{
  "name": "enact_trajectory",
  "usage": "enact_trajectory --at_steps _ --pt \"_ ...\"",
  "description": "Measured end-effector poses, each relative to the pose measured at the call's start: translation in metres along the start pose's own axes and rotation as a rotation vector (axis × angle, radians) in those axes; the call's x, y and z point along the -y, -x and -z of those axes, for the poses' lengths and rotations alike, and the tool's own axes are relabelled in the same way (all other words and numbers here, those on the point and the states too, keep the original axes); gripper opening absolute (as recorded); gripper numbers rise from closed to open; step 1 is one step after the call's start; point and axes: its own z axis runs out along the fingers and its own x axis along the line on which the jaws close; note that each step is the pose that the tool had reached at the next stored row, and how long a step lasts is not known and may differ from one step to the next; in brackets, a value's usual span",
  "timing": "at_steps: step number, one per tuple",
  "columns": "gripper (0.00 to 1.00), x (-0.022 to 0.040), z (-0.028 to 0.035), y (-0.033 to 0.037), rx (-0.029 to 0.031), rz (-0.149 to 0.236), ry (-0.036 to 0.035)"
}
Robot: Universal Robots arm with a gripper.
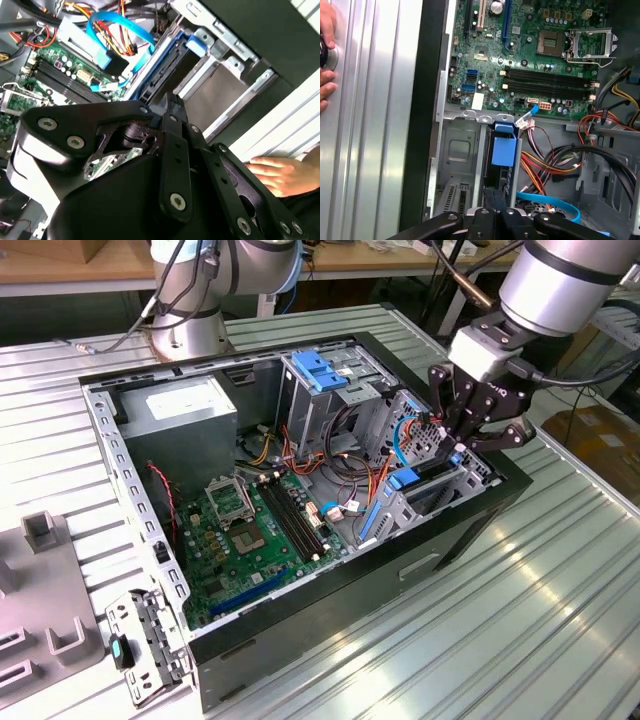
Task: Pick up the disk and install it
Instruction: 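Insert the first disk wire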
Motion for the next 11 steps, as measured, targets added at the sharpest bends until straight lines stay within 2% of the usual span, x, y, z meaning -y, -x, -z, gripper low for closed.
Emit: enact_trajectory --at_steps 4,6,11 --pt "0.11 0.0043 0.0023 -0.0005 0.0037 0.013 0.0025" --pt "0.11 0.0061 0.0033 -0.0007 0.0046 0.035 0.0048" --pt "0.11 0.0071 0.0048 -0.0008 0.0056 0.069 0.0068"
